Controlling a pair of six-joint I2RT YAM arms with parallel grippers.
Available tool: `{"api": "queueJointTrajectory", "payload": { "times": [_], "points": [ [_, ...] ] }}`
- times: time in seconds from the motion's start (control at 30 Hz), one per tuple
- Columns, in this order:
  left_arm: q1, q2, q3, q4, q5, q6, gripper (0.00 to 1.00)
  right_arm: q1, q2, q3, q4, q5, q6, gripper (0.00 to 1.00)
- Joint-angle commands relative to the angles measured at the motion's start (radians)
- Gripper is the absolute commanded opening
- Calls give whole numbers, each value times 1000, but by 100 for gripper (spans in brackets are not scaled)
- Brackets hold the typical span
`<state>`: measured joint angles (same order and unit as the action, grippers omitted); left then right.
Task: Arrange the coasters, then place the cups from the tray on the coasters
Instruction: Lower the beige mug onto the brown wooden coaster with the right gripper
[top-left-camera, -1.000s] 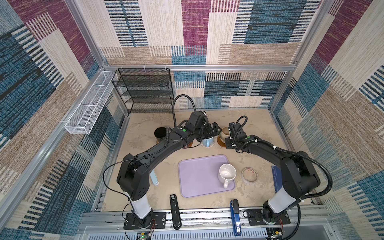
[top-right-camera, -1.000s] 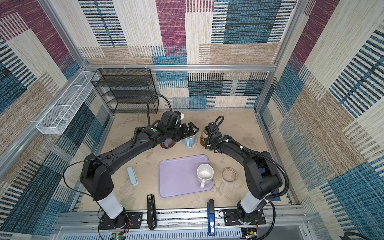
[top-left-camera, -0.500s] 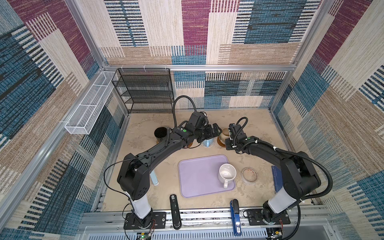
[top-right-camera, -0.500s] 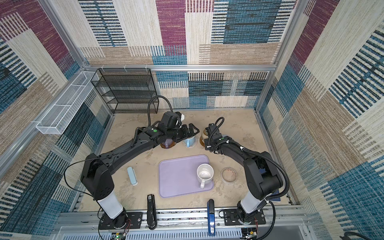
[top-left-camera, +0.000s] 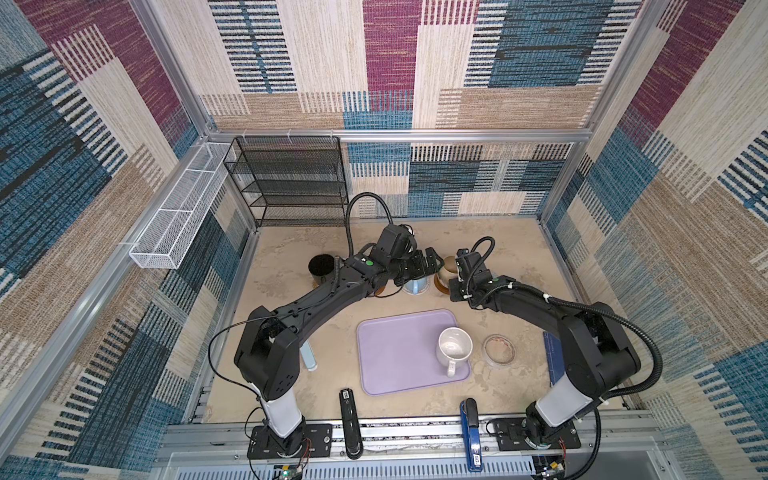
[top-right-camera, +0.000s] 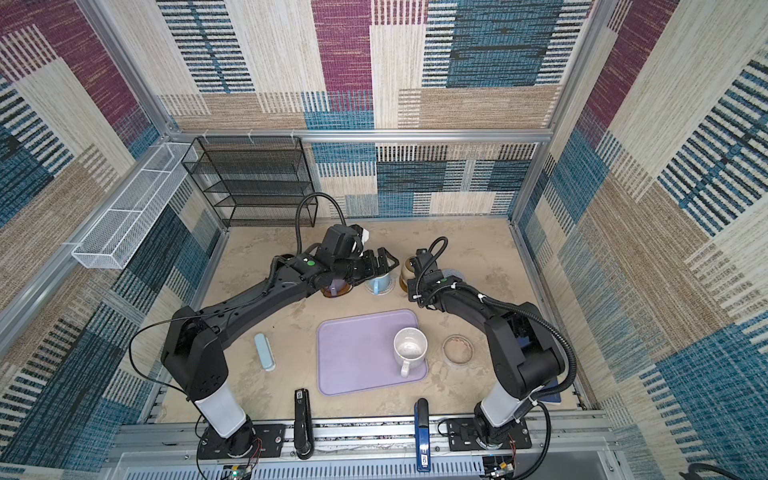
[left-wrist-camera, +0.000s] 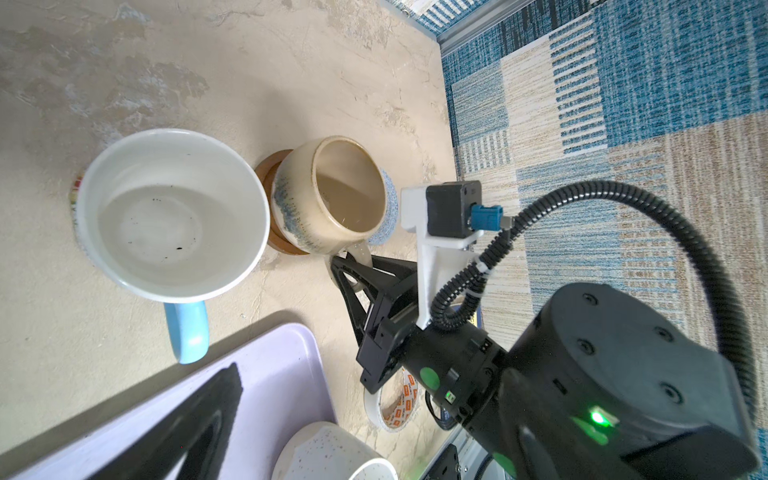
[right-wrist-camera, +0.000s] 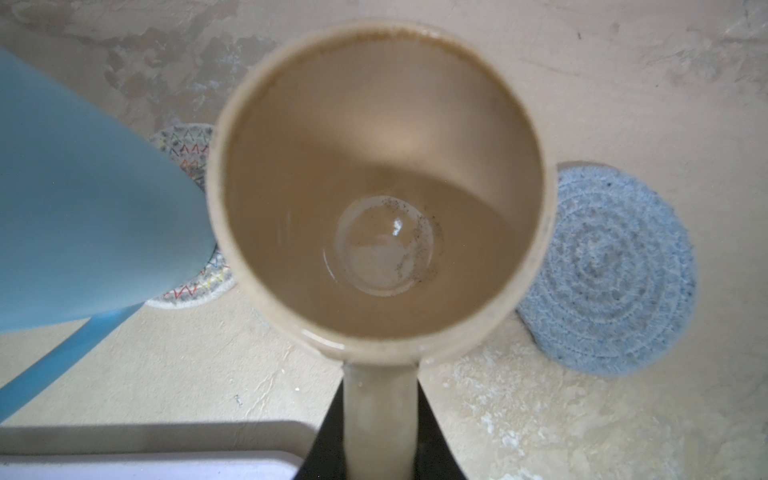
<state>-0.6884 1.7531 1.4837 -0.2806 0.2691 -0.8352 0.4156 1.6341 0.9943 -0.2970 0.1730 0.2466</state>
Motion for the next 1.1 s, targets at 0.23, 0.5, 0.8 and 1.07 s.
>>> {"api": "queueJointTrajectory", "payload": {
  "times": [0.23,0.5,0.8,1.07],
  "points": [
    [0,-14,-9,31,9,9,99,2,7,0,8,8,35,13],
    [1,-15,-22,49,11,1,99,2,5,-8,17,-9,43,19],
    [0,-24,-38,60,11,-1,99,2,4,-9,16,-3,38,25],
    [1,-31,-45,58,9,0,99,2,-3,-9,21,-36,43,25]
  ]
}}
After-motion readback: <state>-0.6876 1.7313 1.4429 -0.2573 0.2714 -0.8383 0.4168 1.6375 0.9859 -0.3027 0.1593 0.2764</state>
